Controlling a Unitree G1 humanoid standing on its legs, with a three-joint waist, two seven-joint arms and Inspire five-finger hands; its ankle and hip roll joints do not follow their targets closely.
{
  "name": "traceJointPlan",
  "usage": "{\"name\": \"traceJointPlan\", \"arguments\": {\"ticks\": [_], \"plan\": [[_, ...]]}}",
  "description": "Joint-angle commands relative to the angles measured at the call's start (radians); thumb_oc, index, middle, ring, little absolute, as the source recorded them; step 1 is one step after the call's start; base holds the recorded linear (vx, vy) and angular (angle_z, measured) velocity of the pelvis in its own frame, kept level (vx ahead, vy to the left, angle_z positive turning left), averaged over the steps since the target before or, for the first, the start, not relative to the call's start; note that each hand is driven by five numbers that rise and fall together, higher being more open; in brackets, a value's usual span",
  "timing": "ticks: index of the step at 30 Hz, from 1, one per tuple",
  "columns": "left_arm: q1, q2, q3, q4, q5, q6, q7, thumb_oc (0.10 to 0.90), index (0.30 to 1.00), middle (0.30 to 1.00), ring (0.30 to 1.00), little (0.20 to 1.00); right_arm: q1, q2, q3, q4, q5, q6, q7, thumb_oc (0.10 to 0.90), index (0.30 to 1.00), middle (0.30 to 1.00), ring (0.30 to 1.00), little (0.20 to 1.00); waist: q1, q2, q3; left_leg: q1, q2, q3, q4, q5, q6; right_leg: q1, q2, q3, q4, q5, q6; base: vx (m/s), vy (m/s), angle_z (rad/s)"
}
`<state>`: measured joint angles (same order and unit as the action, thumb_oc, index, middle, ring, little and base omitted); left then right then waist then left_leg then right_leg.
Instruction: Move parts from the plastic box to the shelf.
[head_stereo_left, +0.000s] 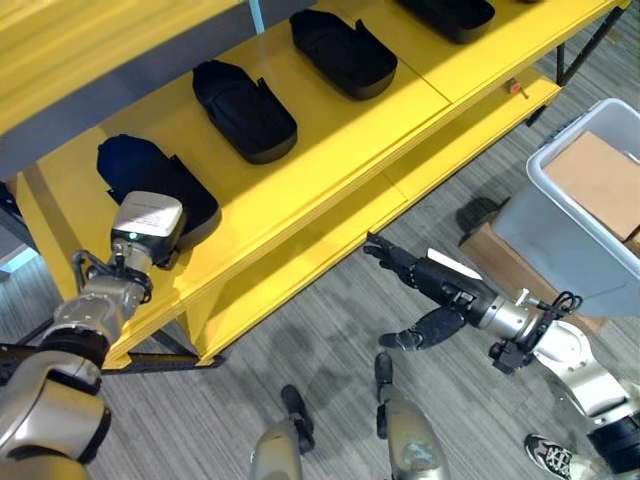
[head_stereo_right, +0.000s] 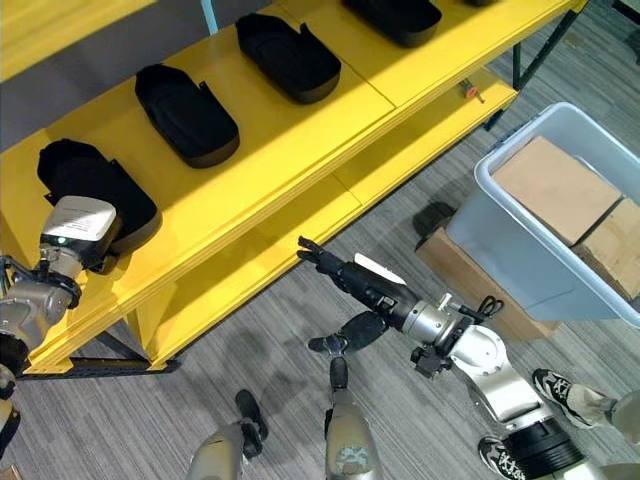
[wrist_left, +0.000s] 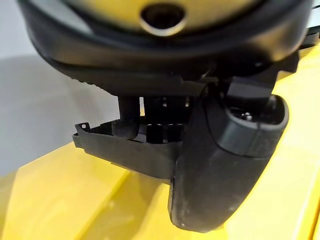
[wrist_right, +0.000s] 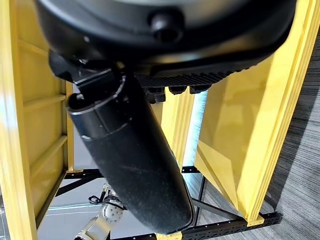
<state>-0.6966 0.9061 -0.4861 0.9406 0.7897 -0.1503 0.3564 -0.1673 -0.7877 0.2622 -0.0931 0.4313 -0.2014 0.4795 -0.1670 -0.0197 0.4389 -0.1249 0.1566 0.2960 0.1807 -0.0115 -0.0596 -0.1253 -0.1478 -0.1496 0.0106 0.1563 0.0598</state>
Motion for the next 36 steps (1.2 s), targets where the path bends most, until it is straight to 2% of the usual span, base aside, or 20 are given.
{"name": "traceJointPlan", "arguments": {"ticks": [1, 5, 11, 15, 18, 24, 26, 33, 36], "plan": [[0.084, 0.033, 0.015, 0.136, -0.013, 0.078, -0.069, 0.9, 1.0, 1.0, 1.0, 1.0, -0.069, 0.036, -0.042, -0.095, 0.01, -0.069, -0.005, 0.9, 1.0, 1.0, 1.0, 1.0, 0.026, -0.037, -0.061, 0.007, -0.003, -0.015, 0.035, -0.056, 0.022, 0.007, -0.096, 0.025, 0.098, -0.132, 0.102, 0.0, 0.0, 0.0], [0.088, 0.019, 0.027, 0.133, -0.023, 0.119, -0.05, 0.9, 1.0, 1.0, 1.0, 1.0, -0.069, 0.04, -0.04, -0.095, 0.009, -0.066, -0.005, 0.9, 1.0, 1.0, 1.0, 1.0, 0.028, -0.037, -0.065, 0.009, -0.002, -0.019, 0.031, -0.053, 0.02, 0.008, -0.095, 0.024, 0.101, -0.135, 0.1, 0.0, 0.0, 0.0], [0.09, 0.024, 0.068, 0.131, -0.058, 0.173, 0.059, 0.9, 1.0, 1.0, 1.0, 1.0, -0.06, 0.043, -0.036, -0.093, 0.011, -0.07, -0.007, 0.9, 1.0, 1.0, 1.0, 1.0, 0.032, -0.037, -0.078, 0.021, -0.005, -0.025, 0.018, -0.046, 0.018, 0.016, -0.095, 0.02, 0.1, -0.138, 0.098, 0.01, -0.008, 0.0], [0.094, 0.051, 0.116, 0.11, -0.103, 0.146, 0.084, 0.9, 1.0, 1.0, 1.0, 1.0, -0.032, 0.047, -0.046, -0.105, 0.005, -0.077, -0.003, 0.9, 1.0, 1.0, 1.0, 1.0, 0.036, -0.032, -0.088, 0.029, -0.008, -0.03, 0.009, -0.043, 0.017, 0.021, -0.095, 0.018, 0.1, -0.14, 0.097, 0.0, 0.0, 0.0], [0.109, 0.044, 0.137, 0.063, -0.099, 0.167, 0.079, 0.9, 1.0, 1.0, 1.0, 1.0, -0.019, 0.052, -0.054, -0.108, 0.006, -0.076, 0.003, 0.9, 1.0, 1.0, 1.0, 1.0, 0.041, -0.029, -0.098, 0.039, -0.011, -0.035, -0.001, -0.041, 0.019, 0.029, -0.097, 0.013, 0.098, -0.142, 0.098, 0.01, -0.01, 0.01], [0.152, 0.04, 0.166, -0.001, -0.071, 0.163, 0.111, 0.9, 1.0, 1.0, 1.0, 1.0, 0.0, 0.058, -0.065, -0.111, 0.016, -0.069, 0.017, 0.9, 1.0, 1.0, 1.0, 1.0, 0.053, -0.024, -0.124, 0.057, -0.014, -0.044, -0.016, -0.038, 0.019, 0.046, -0.096, 0.006, 0.095, -0.146, 0.098, 0.04, -0.027, 0.05], [0.202, 0.052, 0.199, -0.066, -0.063, 0.169, 0.091, 0.9, 1.0, 1.0, 1.0, 1.0, 0.028, 0.064, -0.072, -0.123, 0.017, -0.058, 0.026, 0.9, 1.0, 1.0, 1.0, 1.0, 0.063, -0.014, -0.148, 0.079, -0.015, -0.054, -0.042, -0.031, 0.018, 0.067, -0.093, -0.003, 0.089, -0.151, 0.1, 0.09, -0.043, 0.1], [0.218, 0.045, 0.206, -0.104, -0.051, 0.155, 0.109, 0.9, 1.0, 1.0, 1.0, 1.0, 0.043, 0.065, -0.075, -0.129, 0.018, -0.051, 0.03, 0.9, 1.0, 1.0, 1.0, 1.0, 0.067, -0.011, -0.163, 0.09, -0.017, -0.061, -0.052, -0.028, 0.017, 0.075, -0.091, -0.006, 0.089, -0.155, 0.099, 0.03, -0.01, 0.02], [0.229, 0.048, 0.212, -0.142, -0.041, 0.187, 0.122, 0.9, 1.0, 1.0, 1.0, 1.0, 0.047, 0.064, -0.075, -0.132, 0.022, -0.053, 0.027, 0.9, 1.0, 1.0, 1.0, 1.0, 0.072, -0.012, -0.163, 0.088, -0.017, -0.064, -0.049, -0.03, 0.017, 0.076, -0.091, -0.009, 0.09, -0.156, 0.098, 0.0, -0.024, 0.04]]}}
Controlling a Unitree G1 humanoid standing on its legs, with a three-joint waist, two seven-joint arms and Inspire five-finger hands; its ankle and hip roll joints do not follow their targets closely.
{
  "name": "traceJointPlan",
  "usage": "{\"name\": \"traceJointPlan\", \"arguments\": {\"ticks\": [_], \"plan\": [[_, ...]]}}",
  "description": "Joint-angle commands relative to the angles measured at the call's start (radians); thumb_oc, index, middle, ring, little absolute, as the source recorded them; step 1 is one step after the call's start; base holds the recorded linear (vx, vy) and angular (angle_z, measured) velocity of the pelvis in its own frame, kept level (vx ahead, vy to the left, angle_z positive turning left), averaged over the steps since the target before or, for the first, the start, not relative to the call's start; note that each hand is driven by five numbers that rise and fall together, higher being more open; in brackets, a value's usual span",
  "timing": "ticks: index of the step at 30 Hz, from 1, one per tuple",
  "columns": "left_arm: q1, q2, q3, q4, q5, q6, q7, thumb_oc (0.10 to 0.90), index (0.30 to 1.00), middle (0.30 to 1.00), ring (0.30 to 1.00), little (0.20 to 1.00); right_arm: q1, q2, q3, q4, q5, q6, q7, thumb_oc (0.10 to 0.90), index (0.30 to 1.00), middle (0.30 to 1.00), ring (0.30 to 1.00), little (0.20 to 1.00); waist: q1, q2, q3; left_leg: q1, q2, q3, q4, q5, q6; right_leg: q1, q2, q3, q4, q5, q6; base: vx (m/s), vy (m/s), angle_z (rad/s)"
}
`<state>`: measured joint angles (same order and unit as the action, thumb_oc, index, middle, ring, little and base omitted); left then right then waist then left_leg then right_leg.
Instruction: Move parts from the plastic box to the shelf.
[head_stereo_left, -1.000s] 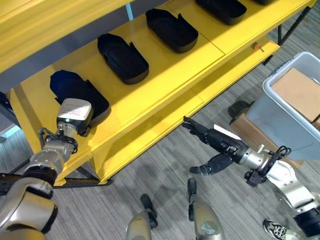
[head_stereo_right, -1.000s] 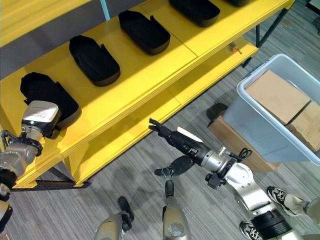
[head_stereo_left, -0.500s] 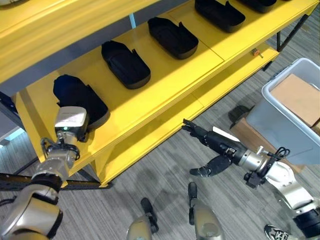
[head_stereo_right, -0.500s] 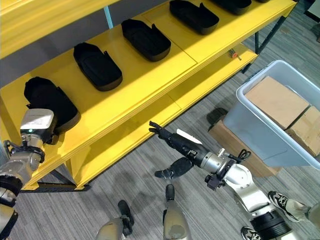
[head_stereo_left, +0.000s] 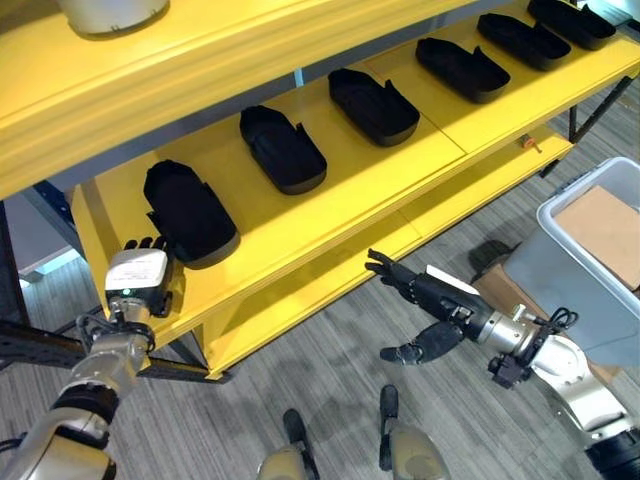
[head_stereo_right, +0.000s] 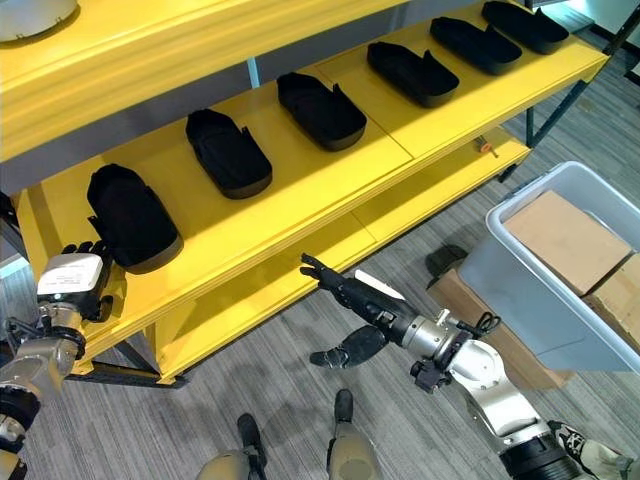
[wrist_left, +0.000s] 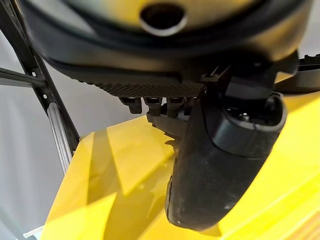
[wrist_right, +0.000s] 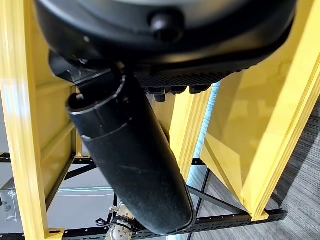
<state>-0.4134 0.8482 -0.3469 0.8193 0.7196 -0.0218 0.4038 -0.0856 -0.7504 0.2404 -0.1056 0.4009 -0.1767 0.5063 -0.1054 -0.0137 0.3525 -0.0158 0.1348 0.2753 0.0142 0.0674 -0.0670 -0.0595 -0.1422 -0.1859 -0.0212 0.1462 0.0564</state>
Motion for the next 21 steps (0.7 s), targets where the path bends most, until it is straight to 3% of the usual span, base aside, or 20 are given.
{"name": "traceJointPlan", "arguments": {"ticks": [1, 8, 14, 18, 21], "plan": [[-0.047, 0.108, 0.078, -0.032, 0.035, 0.075, 0.084, 0.9, 1.0, 1.0, 1.0, 1.0, -0.033, 0.026, -0.054, -0.118, 0.057, -0.08, 0.0, 0.9, 1.0, 1.0, 1.0, 1.0, 0.012, -0.018, -0.077, -0.021, 0.005, -0.045, 0.118, -0.109, 0.023, 0.011, -0.096, 0.027, 0.122, -0.146, 0.102, 0.01, -0.023, 0.04], [-0.03, 0.144, 0.114, -0.09, 0.004, 0.103, 0.154, 0.9, 1.0, 1.0, 1.0, 1.0, -0.023, 0.023, -0.05, -0.121, 0.055, -0.077, -0.013, 0.9, 1.0, 1.0, 1.0, 1.0, 0.021, -0.016, -0.087, -0.012, 0.005, -0.052, 0.108, -0.104, 0.02, 0.022, -0.095, 0.021, 0.116, -0.147, 0.101, 0.0, -0.004, 0.0], [-0.031, 0.171, 0.15, -0.135, -0.056, 0.027, 0.204, 0.9, 1.0, 1.0, 1.0, 1.0, 0.005, 0.02, -0.06, -0.129, 0.06, -0.093, -0.003, 0.9, 1.0, 1.0, 1.0, 1.0, 0.022, -0.013, -0.101, -0.003, 0.002, -0.056, 0.095, -0.102, 0.02, 0.031, -0.094, 0.016, 0.111, -0.148, 0.102, 0.01, -0.029, 0.03], [0.09, 0.13, 0.242, -0.267, -0.153, -0.069, 0.279, 0.9, 1.0, 1.0, 1.0, 1.0, 0.056, 0.046, -0.086, -0.147, 0.063, -0.13, 0.02, 0.9, 1.0, 1.0, 1.0, 1.0, 0.041, -0.019, -0.128, 0.014, 0.0, -0.068, 0.074, -0.101, 0.019, 0.049, -0.09, 0.001, 0.098, -0.152, 0.102, 0.0, -0.114, 0.01], [0.178, 0.087, 0.302, -0.365, -0.191, -0.143, 0.253, 0.9, 1.0, 1.0, 1.0, 1.0, 0.076, 0.066, -0.094, -0.159, 0.043, -0.139, 0.029, 0.9, 1.0, 1.0, 1.0, 1.0, 0.061, -0.021, -0.144, 0.026, 0.001, -0.08, 0.058, -0.099, 0.018, 0.064, -0.087, -0.012, 0.088, -0.155, 0.099, 0.02, -0.123, 0.02]]}}
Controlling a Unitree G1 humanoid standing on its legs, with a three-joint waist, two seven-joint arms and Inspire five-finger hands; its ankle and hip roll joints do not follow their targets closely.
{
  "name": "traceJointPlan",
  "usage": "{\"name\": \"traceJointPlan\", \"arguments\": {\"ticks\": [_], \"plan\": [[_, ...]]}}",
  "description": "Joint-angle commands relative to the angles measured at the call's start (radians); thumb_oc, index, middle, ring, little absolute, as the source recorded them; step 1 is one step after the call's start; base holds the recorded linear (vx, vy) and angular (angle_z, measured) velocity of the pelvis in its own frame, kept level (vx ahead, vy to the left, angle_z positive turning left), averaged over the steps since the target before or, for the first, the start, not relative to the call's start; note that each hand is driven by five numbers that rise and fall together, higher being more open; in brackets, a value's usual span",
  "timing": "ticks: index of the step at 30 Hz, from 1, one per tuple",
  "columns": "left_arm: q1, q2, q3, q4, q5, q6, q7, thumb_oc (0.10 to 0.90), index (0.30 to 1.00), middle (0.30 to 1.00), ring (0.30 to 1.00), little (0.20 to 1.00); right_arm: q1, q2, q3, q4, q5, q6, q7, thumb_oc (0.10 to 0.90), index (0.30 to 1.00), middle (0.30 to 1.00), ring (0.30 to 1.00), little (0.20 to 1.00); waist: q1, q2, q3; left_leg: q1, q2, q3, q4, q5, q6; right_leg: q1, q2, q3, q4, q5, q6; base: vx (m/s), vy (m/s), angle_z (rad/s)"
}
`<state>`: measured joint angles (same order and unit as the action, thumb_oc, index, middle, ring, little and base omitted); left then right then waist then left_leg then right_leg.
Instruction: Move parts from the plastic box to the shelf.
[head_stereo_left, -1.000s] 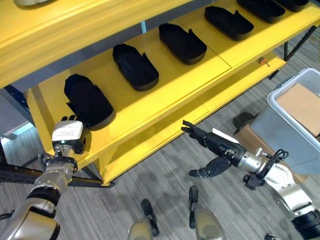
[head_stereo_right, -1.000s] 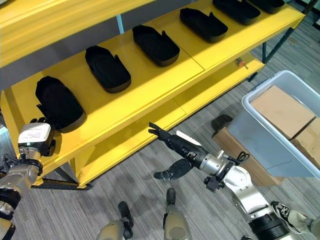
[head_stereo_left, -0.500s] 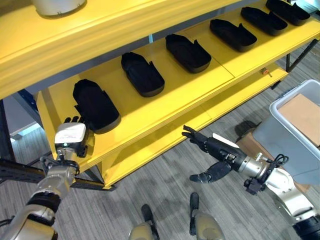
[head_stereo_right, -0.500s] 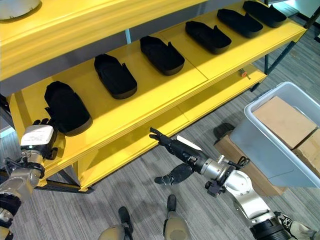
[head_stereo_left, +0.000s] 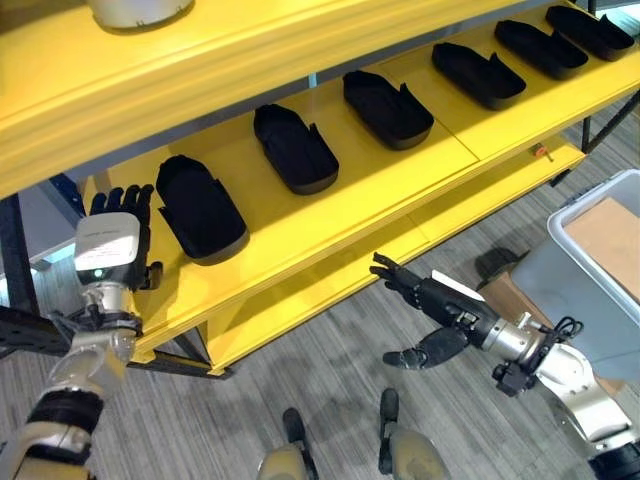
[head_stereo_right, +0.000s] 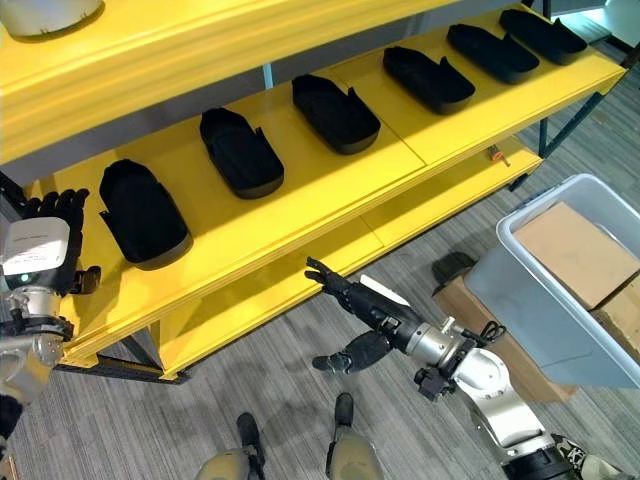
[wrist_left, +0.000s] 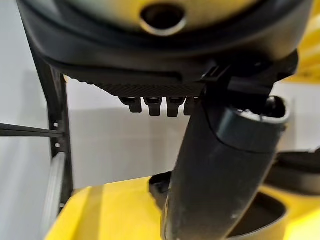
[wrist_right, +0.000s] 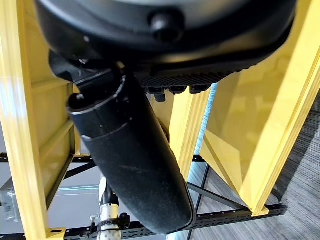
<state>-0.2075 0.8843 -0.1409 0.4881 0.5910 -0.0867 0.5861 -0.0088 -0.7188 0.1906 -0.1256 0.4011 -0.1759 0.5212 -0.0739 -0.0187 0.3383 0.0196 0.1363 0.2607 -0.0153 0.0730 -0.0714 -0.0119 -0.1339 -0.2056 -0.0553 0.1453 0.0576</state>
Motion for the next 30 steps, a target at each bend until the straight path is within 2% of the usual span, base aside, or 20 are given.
{"name": "traceJointPlan", "arguments": {"ticks": [1, 3, 4, 6, 7, 8, 9, 10, 11, 14, 16, 19, 22, 23, 24, 25, 27, 28, 29, 30], "plan": [[0.012, 0.023, 0.118, -0.086, -0.102, -0.114, 0.029, 0.9, 1.0, 1.0, 1.0, 1.0, 0.007, 0.043, -0.045, -0.148, 0.036, -0.143, 0.014, 0.9, 1.0, 1.0, 1.0, 1.0, 0.037, -0.018, -0.136, -0.005, 0.0, -0.07, 0.079, -0.102, 0.021, 0.024, -0.093, 0.001, 0.118, -0.156, 0.097, 0.02, -0.145, 0.02], [0.055, -0.007, 0.139, -0.149, -0.137, -0.131, -0.001, 0.9, 1.0, 1.0, 1.0, 1.0, 0.014, 0.052, -0.048, -0.156, 0.018, -0.147, 0.013, 0.9, 1.0, 1.0, 1.0, 1.0, 0.045, -0.02, -0.14, -0.001, 0.001, -0.077, 0.072, -0.1, 0.02, 0.031, -0.09, -0.008, 0.115, -0.158, 0.094, 0.0, -0.103, 0.1], [0.094, -0.041, 0.161, -0.202, -0.173, -0.174, -0.044, 0.9, 1.0, 1.0, 1.0, 1.0, 0.018, 0.059, -0.049, -0.162, 0.001, -0.151, 0.008, 0.9, 1.0, 1.0, 1.0, 1.0, 0.055, -0.02, -0.144, 0.004, 0.002, -0.083, 0.064, -0.098, 0.019, 0.038, -0.088, -0.015, 0.11, -0.161, 0.093, 0.0, -0.123, 0.19], [0.199, -0.126, 0.216, -0.371, -0.302, -0.216, -0.184, 0.9, 1.0, 1.0, 1.0, 1.0, 0.033, 0.084, -0.057, -0.177, -0.01, -0.15, 0.0, 0.9, 1.0, 1.0, 1.0, 1.0, 0.085, -0.023, -0.152, 0.014, 0.006, -0.1, 0.041, -0.09, 0.012, 0.057, -0.079, -0.04, 0.096, -0.166, 0.084, -0.01, -0.184, 0.13], [0.217, -0.139, 0.225, -0.39, -0.358, -0.247, -0.233, 0.9, 1.0, 1.0, 1.0, 1.0, 0.035, 0.088, -0.055, -0.18, -0.014, -0.152, -0.002, 0.9, 1.0, 1.0, 1.0, 1.0, 0.087, -0.022, -0.154, 0.016, 0.007, -0.103, 0.037, -0.089, 0.011, 0.062, -0.077, -0.045, 0.093, -0.168, 0.083, -0.02, -0.231, 0.28], [0.274, -0.2, 0.237, -0.492, -0.546, -0.288, -0.444, 0.9, 1.0, 1.0, 1.0, 1.0, 0.049, 0.103, -0.058, -0.188, -0.027, -0.145, -0.02, 0.9, 1.0, 1.0, 1.0, 1.0, 0.106, -0.023, -0.158, 0.02, 0.01, -0.115, 0.024, -0.081, 0.006, 0.074, -0.067, -0.062, 0.084, -0.17, 0.075, -0.02, -0.176, 0.33], [0.294, -0.221, 0.236, -0.528, -0.609, -0.29, -0.507, 0.9, 1.0, 1.0, 1.0, 1.0, 0.054, 0.104, -0.065, -0.193, -0.028, -0.135, -0.032, 0.9, 1.0, 1.0, 1.0, 1.0, 0.113, -0.023, -0.158, 0.02, 0.01, -0.12, 0.022, -0.08, 0.005, 0.077, -0.064, -0.067, 0.082, -0.17, 0.073, -0.05, -0.296, 0.54], [0.348, -0.292, 0.212, -0.627, -0.9, -0.265, -0.798, 0.9, 1.0, 1.0, 1.0, 1.0, 0.049, 0.116, -0.064, -0.178, -0.025, -0.12, -0.062, 0.9, 1.0, 1.0, 1.0, 1.0, 0.137, -0.02, -0.161, 0.022, 0.013, -0.137, 0.012, -0.072, 0.0, 0.09, -0.052, -0.085, 0.07, -0.169, 0.063, -0.05, -0.206, 0.33], [0.354, -0.3, 0.205, -0.637, -0.941, -0.267, -0.815, 0.9, 1.0, 1.0, 1.0, 1.0, 0.048, 0.118, -0.064, -0.174, -0.017, -0.12, -0.063, 0.9, 1.0, 1.0, 1.0, 1.0, 0.139, -0.018, -0.16, 0.022, 0.015, -0.139, 0.012, -0.071, -0.001, 0.091, -0.049, -0.087, 0.07, -0.169, 0.061, -0.06, -0.226, 0.37], [0.372, -0.333, 0.158, -0.661, -1.173, -0.248, -0.991, 0.9, 1.0, 1.0, 1.0, 1.0, 0.03, 0.137, -0.046, -0.133, 0.039, -0.095, -0.094, 0.9, 1.0, 1.0, 1.0, 1.0, 0.153, -0.008, -0.161, 0.02, 0.024, -0.155, 0.002, -0.057, -0.009, 0.098, -0.029, -0.098, 0.063, -0.173, 0.045, -0.04, -0.142, 0.2], [0.378, -0.356, 0.138, -0.67, -1.337, -0.215, -1.084, 0.9, 1.0, 1.0, 1.0, 1.0, 0.017, 0.152, -0.026, -0.098, 0.038, -0.101, -0.095, 0.9, 1.0, 1.0, 1.0, 1.0, 0.16, 0.0, -0.162, 0.017, 0.034, -0.168, -0.007, -0.043, -0.016, 0.1, -0.013, -0.102, 0.061, -0.179, 0.032, -0.02, -0.138, 0.13], [0.383, -0.392, 0.107, -0.664, -1.439, -0.215, -1.145, 0.9, 1.0, 1.0, 1.0, 1.0, -0.005, 0.173, 0.007, -0.072, 0.054, -0.088, -0.089, 0.9, 1.0, 1.0, 1.0, 1.0, 0.17, 0.009, -0.156, 0.005, 0.053, -0.19, -0.022, -0.012, -0.033, 0.101, 0.014, -0.101, 0.063, -0.19, 0.01, -0.01, -0.136, 0.17], [0.395, -0.419, 0.095, -0.663, -1.542, -0.176, -1.224, 0.9, 1.0, 1.0, 1.0, 1.0, -0.017, 0.182, 0.031, -0.068, 0.032, -0.085, -0.099, 0.9, 1.0, 1.0, 1.0, 1.0, 0.179, 0.011, -0.147, -0.012, 0.068, -0.197, -0.033, 0.014, -0.044, 0.105, 0.029, -0.102, 0.06, -0.194, -0.001, 0.0, -0.109, 0.17], [0.4, -0.439, 0.083, -0.651, -1.559, -0.147, -1.284, 0.9, 1.0, 1.0, 1.0, 1.0, -0.024, 0.187, 0.045, -0.062, 0.022, -0.084, -0.106, 0.9, 1.0, 1.0, 1.0, 1.0, 0.182, 0.012, -0.137, -0.032, 0.084, -0.175, -0.036, 0.036, -0.054, 0.111, 0.037, -0.12, 0.052, -0.191, -0.006, -0.06, -0.174, 0.31], [0.398, -0.444, 0.05, -0.638, -1.565, -0.135, -1.348, 0.9, 1.0, 1.0, 1.0, 1.0, -0.03, 0.181, 0.048, -0.064, 0.017, -0.085, -0.124, 0.9, 1.0, 1.0, 1.0, 1.0, 0.174, 0.012, -0.131, -0.044, 0.098, -0.108, -0.043, 0.053, -0.062, 0.113, 0.038, -0.162, 0.038, -0.182, -0.002, -0.08, -0.168, 0.35], [0.392, -0.445, 0.034, -0.636, -1.595, -0.13, -1.38, 0.9, 1.0, 1.0, 1.0, 1.0, -0.028, 0.175, 0.044, -0.065, 0.026, -0.085, -0.128, 0.9, 1.0, 1.0, 1.0, 1.0, 0.167, 0.011, -0.128, -0.054, 0.099, -0.079, -0.029, 0.053, -0.063, 0.112, 0.036, -0.181, 0.034, -0.179, -0.002, -0.13, -0.102, 0.51], [0.382, -0.447, 0.012, -0.628, -1.635, -0.119, -1.439, 0.9, 1.0, 1.0, 1.0, 1.0, -0.029, 0.161, 0.033, -0.056, 0.045, -0.092, -0.128, 0.9, 1.0, 1.0, 1.0, 1.0, 0.159, 0.002, -0.119, -0.067, 0.082, -0.039, 0.06, 0.0, -0.047, 0.101, 0.021, -0.205, 0.04, -0.175, -0.002, -0.12, -0.035, 0.56], [0.379, -0.446, 0.003, -0.625, -1.654, -0.121, -1.462, 0.9, 1.0, 1.0, 1.0, 1.0, -0.034, 0.156, 0.032, -0.048, 0.059, -0.093, -0.127, 0.9, 1.0, 1.0, 1.0, 1.0, 0.159, -0.001, -0.117, -0.058, 0.068, -0.039, 0.096, -0.043, -0.045, 0.104, 0.018, -0.2, 0.045, -0.182, 0.003, -0.06, -0.009, 0.65], [0.377, -0.446, -0.001, -0.623, -1.663, -0.122, -1.471, 0.9, 1.0, 1.0, 1.0, 1.0, -0.037, 0.153, 0.031, -0.044, 0.067, -0.094, -0.127, 0.9, 1.0, 1.0, 1.0, 1.0, 0.159, -0.003, -0.116, -0.059, 0.06, -0.037, 0.114, -0.06, -0.039, 0.101, 0.015, -0.199, 0.048, -0.182, 0.003, -0.07, 0.006, 0.66], [0.37, -0.445, -0.012, -0.621, -1.692, -0.123, -1.486, 0.9, 1.0, 1.0, 1.0, 1.0, -0.05, 0.148, 0.032, -0.028, 0.091, -0.099, -0.127, 0.9, 1.0, 1.0, 1.0, 1.0, 0.161, -0.009, -0.114, -0.064, 0.035, -0.037, 0.158, -0.098, -0.024, 0.09, 0.007, -0.198, 0.058, -0.179, 0.004, -0.15, 0.046, 0.39]]}}
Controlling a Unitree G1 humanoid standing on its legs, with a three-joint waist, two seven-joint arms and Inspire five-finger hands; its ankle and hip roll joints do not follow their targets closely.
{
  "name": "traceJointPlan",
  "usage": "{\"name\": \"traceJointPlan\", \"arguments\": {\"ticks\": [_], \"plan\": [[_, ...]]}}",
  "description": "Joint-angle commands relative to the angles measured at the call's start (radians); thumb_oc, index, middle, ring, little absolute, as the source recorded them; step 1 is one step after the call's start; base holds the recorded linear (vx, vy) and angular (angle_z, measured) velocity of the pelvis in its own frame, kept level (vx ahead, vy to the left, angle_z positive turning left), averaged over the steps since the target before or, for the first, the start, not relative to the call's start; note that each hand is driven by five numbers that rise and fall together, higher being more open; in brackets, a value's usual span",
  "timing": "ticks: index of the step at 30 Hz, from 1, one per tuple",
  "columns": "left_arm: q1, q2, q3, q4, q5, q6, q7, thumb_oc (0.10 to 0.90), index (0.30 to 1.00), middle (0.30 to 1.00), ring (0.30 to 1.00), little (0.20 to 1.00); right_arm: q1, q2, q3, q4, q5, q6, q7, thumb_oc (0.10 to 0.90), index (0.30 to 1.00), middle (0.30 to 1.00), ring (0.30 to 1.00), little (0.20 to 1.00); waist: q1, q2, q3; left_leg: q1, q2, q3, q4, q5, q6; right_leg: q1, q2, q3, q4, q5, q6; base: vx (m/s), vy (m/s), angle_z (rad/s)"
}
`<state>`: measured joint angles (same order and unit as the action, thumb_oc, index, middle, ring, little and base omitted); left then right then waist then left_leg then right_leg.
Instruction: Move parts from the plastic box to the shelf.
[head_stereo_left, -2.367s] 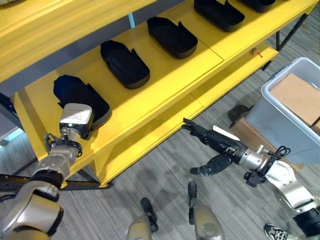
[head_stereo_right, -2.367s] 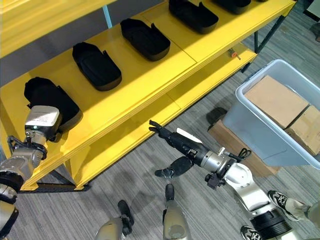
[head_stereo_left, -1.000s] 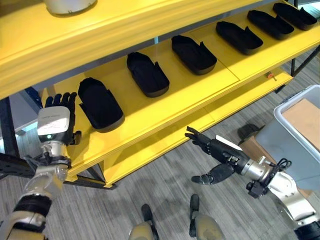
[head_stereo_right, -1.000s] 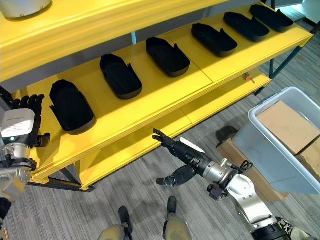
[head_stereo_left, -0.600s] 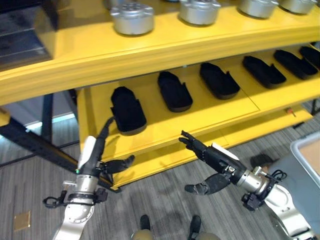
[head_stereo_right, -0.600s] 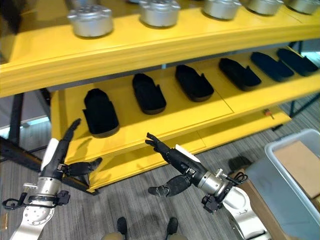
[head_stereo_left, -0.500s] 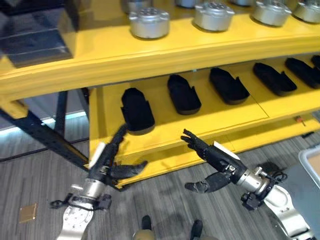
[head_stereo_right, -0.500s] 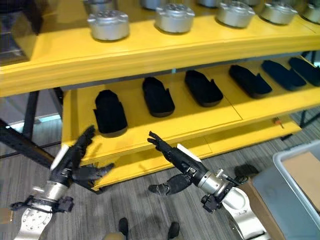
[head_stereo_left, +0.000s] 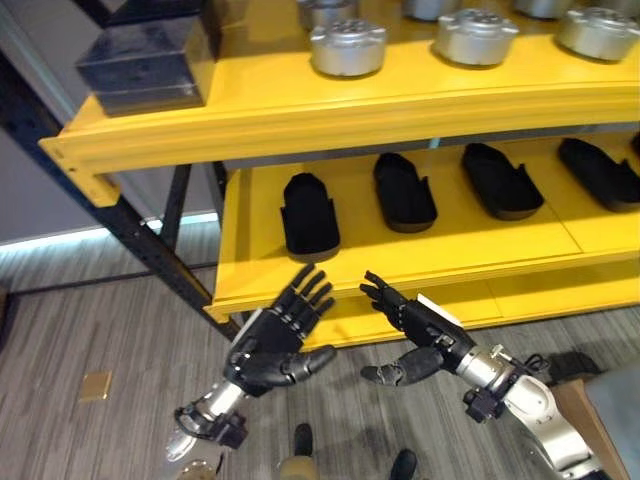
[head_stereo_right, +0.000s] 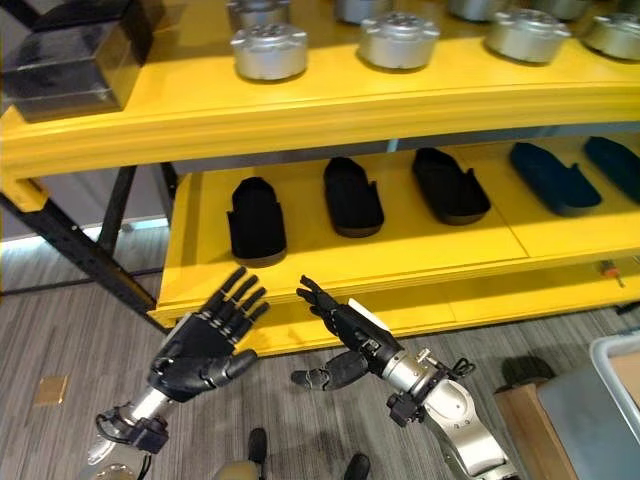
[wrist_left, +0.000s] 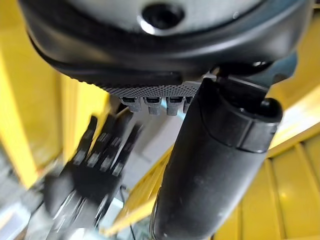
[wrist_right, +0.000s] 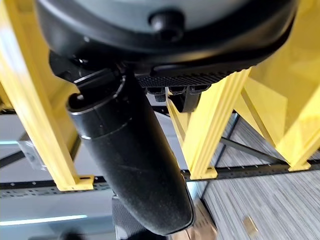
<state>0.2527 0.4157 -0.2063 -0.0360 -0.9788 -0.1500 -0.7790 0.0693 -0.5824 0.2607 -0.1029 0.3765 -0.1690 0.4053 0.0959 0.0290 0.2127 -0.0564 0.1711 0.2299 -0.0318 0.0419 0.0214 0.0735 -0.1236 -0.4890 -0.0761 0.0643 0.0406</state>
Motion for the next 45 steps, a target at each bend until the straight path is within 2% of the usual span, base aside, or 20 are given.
{"name": "traceJointPlan", "arguments": {"ticks": [1, 2, 3, 4, 8, 10, 11, 14, 16, 20, 23, 28, 33, 37, 45], "plan": [[-0.119, 0.001, 0.031, -0.084, -0.159, -0.048, -0.134, 0.9, 1.0, 1.0, 1.0, 1.0, -0.143, 0.028, -0.033, -0.022, 0.134, -0.115, -0.021, 0.9, 1.0, 1.0, 1.0, 1.0, -0.009, -0.052, 0.021, -0.013, -0.011, -0.023, 0.201, -0.001, -0.127, 0.004, 0.007, 0.088, 0.084, -0.091, 0.015, -0.19, 0.07, -0.01], [-0.136, -0.008, 0.028, -0.077, -0.161, -0.048, -0.137, 0.9, 1.0, 1.0, 1.0, 1.0, -0.146, 0.042, -0.032, -0.013, 0.136, -0.117, -0.019, 0.9, 1.0, 1.0, 1.0, 1.0, -0.016, -0.056, 0.027, -0.03, -0.012, -0.019, 0.203, 0.024, -0.117, 0.0, 0.004, 0.089, 0.086, -0.079, 0.004, -0.14, 0.089, -0.03], [-0.147, -0.011, 0.027, -0.067, -0.153, -0.058, -0.139, 0.9, 1.0, 1.0, 1.0, 1.0, -0.144, 0.054, -0.031, -0.004, 0.144, -0.115, -0.009, 0.9, 1.0, 1.0, 1.0, 1.0, -0.022, -0.059, 0.029, -0.023, -0.009, -0.015, 0.192, 0.013, -0.112, 0.004, 0.001, 0.101, 0.09, -0.079, 0.004, -0.08, 0.141, 0.35], [-0.163, -0.01, 0.029, -0.067, -0.137, -0.069, -0.139, 0.9, 1.0, 1.0, 1.0, 1.0, -0.132, 0.071, -0.04, -0.003, 0.133, -0.099, 0.003, 0.9, 1.0, 1.0, 1.0, 1.0, -0.033, -0.063, 0.019, 0.01, -0.005, -0.019, 0.132, 0.001, -0.11, 0.011, -0.003, 0.118, 0.086, -0.074, 0.012, -0.01, 0.156, 0.45], [-0.156, 0.004, 0.051, -0.083, -0.147, -0.059, -0.148, 0.9, 1.0, 1.0, 1.0, 1.0, -0.093, 0.067, -0.049, -0.021, 0.074, -0.065, 0.014, 0.9, 1.0, 1.0, 1.0, 1.0, -0.049, -0.058, -0.011, 0.079, -0.013, -0.013, 0.035, -0.001, -0.112, 0.023, -0.018, 0.124, 0.059, -0.063, 0.033, 0.02, 0.151, 0.04], [-0.147, 0.01, 0.06, -0.089, -0.162, -0.048, -0.159, 0.9, 1.0, 1.0, 1.0, 1.0, -0.085, 0.065, -0.05, -0.02, 0.038, -0.076, 0.01, 0.9, 1.0, 1.0, 1.0, 1.0, -0.052, -0.058, -0.021, 0.091, -0.017, -0.009, 0.02, -0.005, -0.111, 0.025, -0.023, 0.122, 0.052, -0.06, 0.038, 0.03, 0.106, -0.05], [-0.129, 0.015, 0.081, -0.099, -0.183, -0.021, -0.184, 0.9, 1.0, 1.0, 1.0, 1.0, -0.079, 0.05, -0.051, -0.018, -0.056, -0.09, 0.014, 0.9, 1.0, 1.0, 1.0, 1.0, -0.05, -0.058, -0.027, 0.117, -0.022, 0.003, 0.0, -0.013, -0.108, 0.035, -0.029, 0.12, 0.044, -0.058, 0.046, 0.03, 0.114, 0.06], [-0.109, 0.026, 0.102, -0.113, -0.2, -0.022, -0.212, 0.9, 1.0, 1.0, 1.0, 1.0, -0.095, 0.014, -0.052, -0.013, -0.158, -0.089, -0.041, 0.9, 1.0, 1.0, 1.0, 1.0, -0.043, -0.06, -0.033, 0.135, -0.029, 0.015, -0.016, -0.019, -0.102, 0.044, -0.035, 0.115, 0.035, -0.053, 0.053, 0.02, 0.095, 0.08], [-0.095, 0.027, 0.119, -0.126, -0.229, 0.003, -0.211, 0.9, 1.0, 1.0, 1.0, 1.0, -0.133, -0.02, -0.049, 0.018, -0.226, -0.1, -0.077, 0.9, 1.0, 1.0, 1.0, 1.0, -0.031, -0.066, -0.037, 0.15, -0.034, 0.023, -0.033, -0.021, -0.096, 0.053, -0.037, 0.108, 0.028, -0.05, 0.057, 0.02, 0.046, 0.07], [-0.082, 0.018, 0.144, -0.139, -0.262, 0.032, -0.242, 0.9, 1.0, 1.0, 1.0, 1.0, -0.169, -0.059, -0.049, 0.022, -0.264, -0.077, -0.082, 0.9, 1.0, 1.0, 1.0, 1.0, -0.015, -0.079, -0.04, 0.158, -0.039, 0.033, -0.04, -0.025, -0.089, 0.06, -0.037, 0.101, 0.025, -0.049, 0.058, 0.02, 0.012, 0.03], [-0.081, 0.01, 0.159, -0.157, -0.277, 0.047, -0.247, 0.9, 1.0, 1.0, 1.0, 1.0, -0.187, -0.072, -0.038, 0.033, -0.369, -0.074, -0.13, 0.9, 1.0, 1.0, 1.0, 1.0, -0.004, -0.087, -0.037, 0.159, -0.042, 0.036, -0.041, -0.029, -0.083, 0.062, -0.038, 0.099, 0.025, -0.049, 0.06, 0.0, 0.0, 0.0], [-0.093, 0.019, 0.182, -0.185, -0.275, 0.041, -0.247, 0.9, 1.0, 1.0, 1.0, 1.0, -0.215, -0.095, -0.036, 0.058, -0.471, -0.072, -0.197, 0.9, 1.0, 1.0, 1.0, 1.0, 0.012, -0.097, -0.027, 0.152, -0.045, 0.037, -0.032, -0.034, -0.073, 0.058, -0.04, 0.098, 0.036, -0.049, 0.063, 0.0, -0.014, 0.0], [-0.102, 0.02, 0.192, -0.203, -0.263, 0.054, -0.222, 0.9, 1.0, 1.0, 1.0, 1.0, -0.235, -0.095, -0.033, 0.075, -0.55, -0.078, -0.214, 0.9, 1.0, 1.0, 1.0, 1.0, 0.02, -0.1, -0.017, 0.141, -0.045, 0.035, -0.024, -0.037, -0.07, 0.046, -0.043, 0.096, 0.046, -0.05, 0.065, -0.01, -0.004, 0.0], [-0.105, 0.019, 0.192, -0.206, -0.259, 0.073, -0.222, 0.9, 1.0, 1.0, 1.0, 1.0, -0.246, -0.099, -0.011, 0.082, -0.565, -0.087, -0.169, 0.9, 1.0, 1.0, 1.0, 1.0, 0.029, -0.104, -0.015, 0.132, -0.046, 0.032, -0.024, -0.036, -0.07, 0.041, -0.042, 0.092, 0.046, -0.05, 0.065, 0.0, 0.0, 0.0], [-0.107, 0.024, 0.184, -0.199, -0.264, 0.079, -0.21, 0.9, 1.0, 1.0, 1.0, 1.0, -0.29, -0.121, 0.051, 0.117, -0.657, -0.104, -0.175, 0.9, 1.0, 1.0, 1.0, 1.0, 0.049, -0.107, -0.013, 0.127, -0.046, 0.024, -0.026, -0.032, -0.071, 0.045, -0.04, 0.08, 0.043, -0.052, 0.064, 0.0, 0.0, 0.0]]}}
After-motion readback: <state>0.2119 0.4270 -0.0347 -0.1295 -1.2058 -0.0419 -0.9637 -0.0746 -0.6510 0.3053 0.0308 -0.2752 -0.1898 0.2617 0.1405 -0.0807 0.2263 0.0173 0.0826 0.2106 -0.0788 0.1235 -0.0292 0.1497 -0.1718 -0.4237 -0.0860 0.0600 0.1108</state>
